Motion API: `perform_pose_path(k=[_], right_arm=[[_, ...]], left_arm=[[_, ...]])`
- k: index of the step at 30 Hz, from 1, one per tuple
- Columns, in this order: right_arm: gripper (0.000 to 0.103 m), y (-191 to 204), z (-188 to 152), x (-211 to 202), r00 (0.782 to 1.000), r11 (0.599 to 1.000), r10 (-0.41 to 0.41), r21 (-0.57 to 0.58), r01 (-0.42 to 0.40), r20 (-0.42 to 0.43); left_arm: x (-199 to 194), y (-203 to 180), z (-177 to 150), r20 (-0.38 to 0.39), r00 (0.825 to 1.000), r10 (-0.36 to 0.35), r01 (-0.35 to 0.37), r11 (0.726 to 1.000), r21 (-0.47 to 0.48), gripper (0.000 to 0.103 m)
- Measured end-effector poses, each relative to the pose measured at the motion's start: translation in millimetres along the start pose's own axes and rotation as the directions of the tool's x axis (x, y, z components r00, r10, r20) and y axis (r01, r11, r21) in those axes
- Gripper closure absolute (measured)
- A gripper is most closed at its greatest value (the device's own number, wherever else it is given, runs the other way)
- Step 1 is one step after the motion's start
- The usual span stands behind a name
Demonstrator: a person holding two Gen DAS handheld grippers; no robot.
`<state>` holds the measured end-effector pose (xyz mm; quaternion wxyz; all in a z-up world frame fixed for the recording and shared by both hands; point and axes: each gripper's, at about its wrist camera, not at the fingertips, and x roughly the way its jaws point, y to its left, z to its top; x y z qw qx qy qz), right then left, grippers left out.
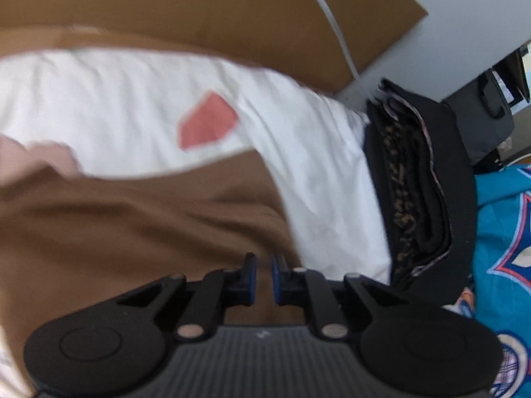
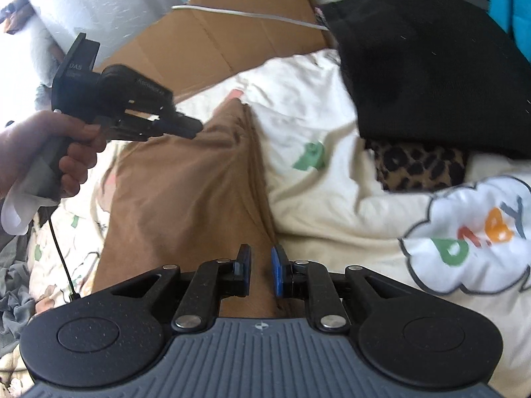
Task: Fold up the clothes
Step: 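Raise both open tools away from the folded shirt, then move both open tools to the end of the folded brown shirt stack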
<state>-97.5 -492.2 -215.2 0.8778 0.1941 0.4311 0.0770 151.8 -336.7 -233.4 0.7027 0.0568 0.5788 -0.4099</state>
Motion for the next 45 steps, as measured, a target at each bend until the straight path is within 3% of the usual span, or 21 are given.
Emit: perform_pose_path(k=[7,11,17,22,26,31,38,45], right_arm=[[0.089,-6.4,-6.5,27.1,0.994,0.997,-0.070,-0.036,0.067,-0.089],[0.081,-15.2,-11.6,29.7,0.991,0.997,-0.082,-0.014,0.081,-0.108],[0.072,-15.9,-9.8,26.9,0.988,0.995,-0.097,-0.035,0.093,-0.123],[0.072,-11.1,-7.6,13.8,0.992,0.997,-0.070,-0.028,0.068,-0.103],[0.072,-5.5,-5.1,7.7,0.994,0.998,-0.062,-0.025,0.060,-0.085],[0.072,-0.1,-3.4,9.5,0.995,0.998,-0.058,-0.029,0.056,-0.084],[0.072,3.9,-13.5,19.7,0.990,0.998,-0.068,-0.016,0.066,-0.120],[0.072,-0.9,-14.7,26.5,0.979,0.990,-0.117,0.054,0.127,-0.164]], left_arm=[[-7.4,36.3,16.6,0.017,0.988,0.152,-0.153,0.986,0.061,0.094],[5.8,53.9,24.3,0.007,0.979,0.202,-0.202,0.978,0.056,0.094],[31.2,64.4,35.3,-0.011,0.980,0.200,-0.200,0.980,0.014,0.095],[-0.4,75.5,41.1,0.000,0.990,0.138,-0.138,0.990,0.023,0.094],[-34.6,83.2,51.5,0.033,0.984,0.176,-0.178,0.982,0.061,0.088],[-52.9,95.6,49.0,0.018,0.975,0.223,-0.223,0.972,0.071,0.088],[-25.1,120.6,31.1,-0.059,0.956,0.288,-0.284,0.956,0.072,0.088],[-22.9,144.7,35.4,-0.072,0.965,0.251,-0.257,0.961,-0.096,0.092]])
